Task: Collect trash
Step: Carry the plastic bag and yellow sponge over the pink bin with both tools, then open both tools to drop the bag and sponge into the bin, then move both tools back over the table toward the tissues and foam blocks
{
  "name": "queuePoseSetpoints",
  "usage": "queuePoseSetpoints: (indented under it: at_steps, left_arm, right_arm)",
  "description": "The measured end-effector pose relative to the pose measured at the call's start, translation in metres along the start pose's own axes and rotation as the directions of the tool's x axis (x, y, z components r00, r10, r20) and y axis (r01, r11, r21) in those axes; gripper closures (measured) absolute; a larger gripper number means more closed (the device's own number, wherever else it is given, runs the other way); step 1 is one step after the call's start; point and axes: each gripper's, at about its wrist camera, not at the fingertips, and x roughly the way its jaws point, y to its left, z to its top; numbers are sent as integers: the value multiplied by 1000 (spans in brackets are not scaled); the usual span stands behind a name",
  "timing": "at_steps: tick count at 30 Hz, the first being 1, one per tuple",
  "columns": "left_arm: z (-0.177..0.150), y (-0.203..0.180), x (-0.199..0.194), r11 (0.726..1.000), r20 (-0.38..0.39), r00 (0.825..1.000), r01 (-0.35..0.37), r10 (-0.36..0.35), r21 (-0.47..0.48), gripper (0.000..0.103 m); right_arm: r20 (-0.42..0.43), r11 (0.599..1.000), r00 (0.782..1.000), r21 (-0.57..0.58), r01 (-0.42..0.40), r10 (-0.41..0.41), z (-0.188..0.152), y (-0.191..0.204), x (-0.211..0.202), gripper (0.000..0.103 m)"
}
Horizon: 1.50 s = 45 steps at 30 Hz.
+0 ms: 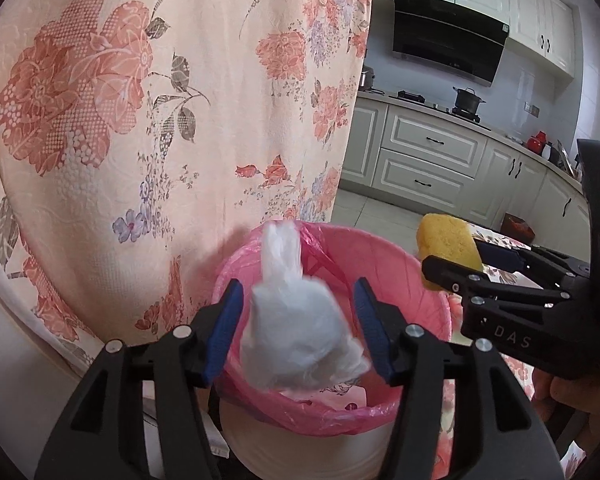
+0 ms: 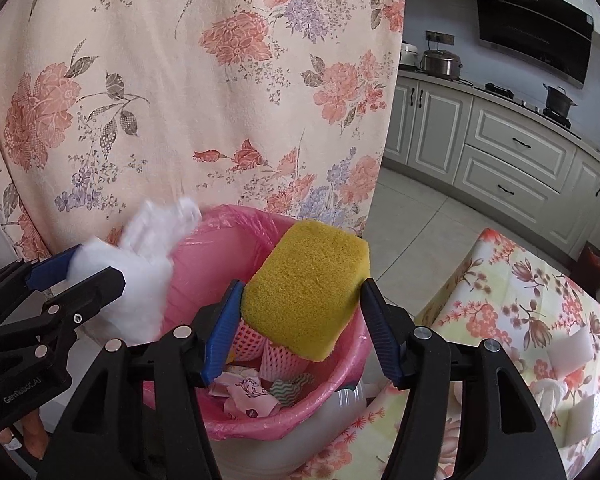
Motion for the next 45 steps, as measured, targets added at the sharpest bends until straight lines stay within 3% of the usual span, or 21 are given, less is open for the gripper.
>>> queuePoseSetpoints:
  at_steps: [7,21,31,45]
  left_arm:
    - [-1,1,-1,1000,1,1000,-3,3,-11,42]
    - [-1,-14,-3,1000,-6,1000,15,-15,6,42]
    - [-1,-46,-3,997,-16,999,51,-50,50,42]
    - [-6,-131,-1,977,-43,989,149,-144,152,42]
  right_arm:
    - [-9,1000,1000,-3,4,-4,-6,-2,2,29]
    - [4,999,999,30,44,-45,-21,-32,-17,27]
    - [11,986,990,94,141,-143,-51,-90,-50,25]
    - [-8,936,959,215,277,-282,-103,-190,-99,23]
